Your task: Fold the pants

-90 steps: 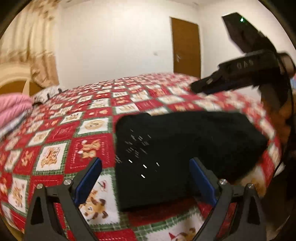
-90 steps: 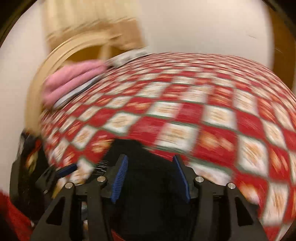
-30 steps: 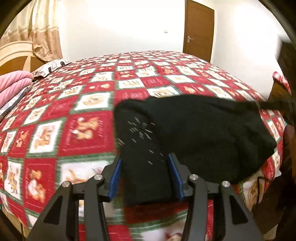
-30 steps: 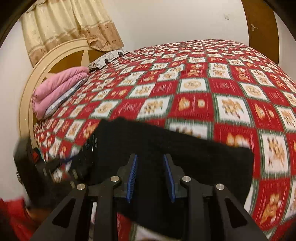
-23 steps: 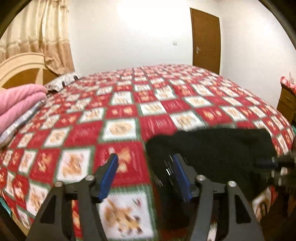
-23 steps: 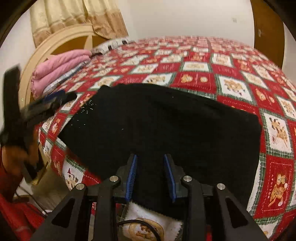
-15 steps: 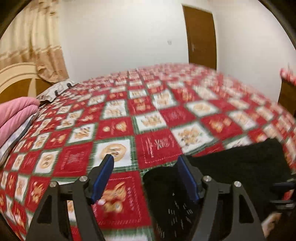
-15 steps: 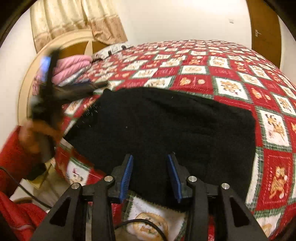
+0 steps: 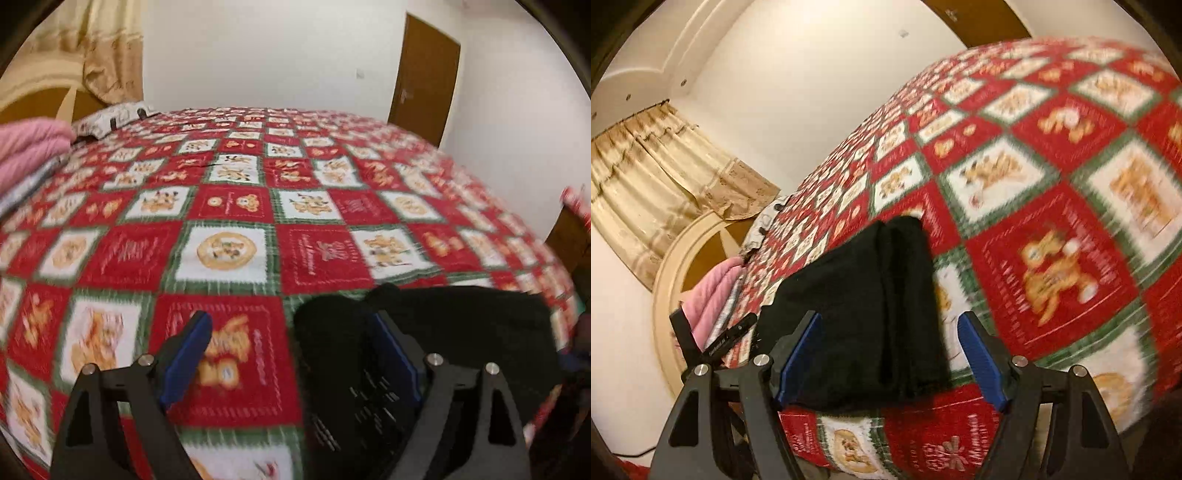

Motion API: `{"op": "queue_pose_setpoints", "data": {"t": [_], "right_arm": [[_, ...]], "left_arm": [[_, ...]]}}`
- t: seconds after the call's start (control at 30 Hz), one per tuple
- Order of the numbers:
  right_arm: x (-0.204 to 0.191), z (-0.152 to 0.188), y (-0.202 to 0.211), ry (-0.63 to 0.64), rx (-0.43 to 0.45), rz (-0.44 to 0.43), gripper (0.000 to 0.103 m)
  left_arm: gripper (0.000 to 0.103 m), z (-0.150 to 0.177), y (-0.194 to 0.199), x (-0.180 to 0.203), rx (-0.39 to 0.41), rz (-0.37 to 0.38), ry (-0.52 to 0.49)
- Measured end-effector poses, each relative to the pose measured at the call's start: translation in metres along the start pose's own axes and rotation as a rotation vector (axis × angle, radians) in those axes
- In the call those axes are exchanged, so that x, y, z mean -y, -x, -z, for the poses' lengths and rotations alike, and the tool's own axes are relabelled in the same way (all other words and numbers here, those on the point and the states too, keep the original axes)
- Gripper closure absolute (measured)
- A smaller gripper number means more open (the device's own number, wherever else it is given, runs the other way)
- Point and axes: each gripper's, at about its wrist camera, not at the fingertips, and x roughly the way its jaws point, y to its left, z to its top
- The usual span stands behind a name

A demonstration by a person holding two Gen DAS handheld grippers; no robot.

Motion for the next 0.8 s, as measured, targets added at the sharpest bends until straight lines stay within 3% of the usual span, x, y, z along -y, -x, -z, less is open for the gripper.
{"op": "queue_pose_setpoints", "data": {"t": [0.1,0.17,0.27,0.43,0.53,0.6,0.63,0.67,0.7,0.77,0.8], "right_arm": [[0.001,0.01,-0.019,0.01,-0.07,0.052,0.026],[-0.005,0.018,-0.019,0.055,-0.038,0.083,0.026],[-0.011,0.024,-0.025,0.09,-0.03,0.127,0.026],[-0.017,0.026,-0.028,0.118,-0.044,0.147,0.025],[-0.027,0.028,-0.032,0.2,-0.062,0.186,0.034],[-0.032,0.029,-0.032,0.24,-0.067,0.202,0.04],[-0.033,0.028,-0.032,0.24,-0.076,0.182,0.053],[-0.032,0.026,-0.032,0.221,-0.091,0.141,0.062],[-0.032,0.025,-0.032,0.206,-0.097,0.125,0.063],[-0.034,0.025,-0.031,0.21,-0.095,0.127,0.065],[-0.034,0.025,-0.03,0.213,-0.094,0.127,0.065]], "left_arm": [[0.012,0.014,-0.001,0.0,-0.033,0.055,0.031],[0.011,0.024,-0.008,0.003,-0.074,0.049,0.029],[0.004,0.033,-0.008,0.014,-0.077,0.017,-0.018],[0.002,0.039,-0.006,0.018,-0.1,0.024,0.01],[0.004,0.042,-0.003,0.021,-0.106,0.036,0.016],[0.017,0.045,0.002,0.022,-0.104,0.058,0.026],[0.022,0.046,0.003,0.021,-0.101,0.072,0.038],[0.034,0.045,0.006,0.017,-0.102,0.115,0.08],[0.056,0.045,0.007,0.013,-0.104,0.152,0.119],[0.077,0.043,0.007,0.002,-0.118,0.236,0.235],[0.078,0.042,0.005,-0.001,-0.13,0.27,0.27]]}}
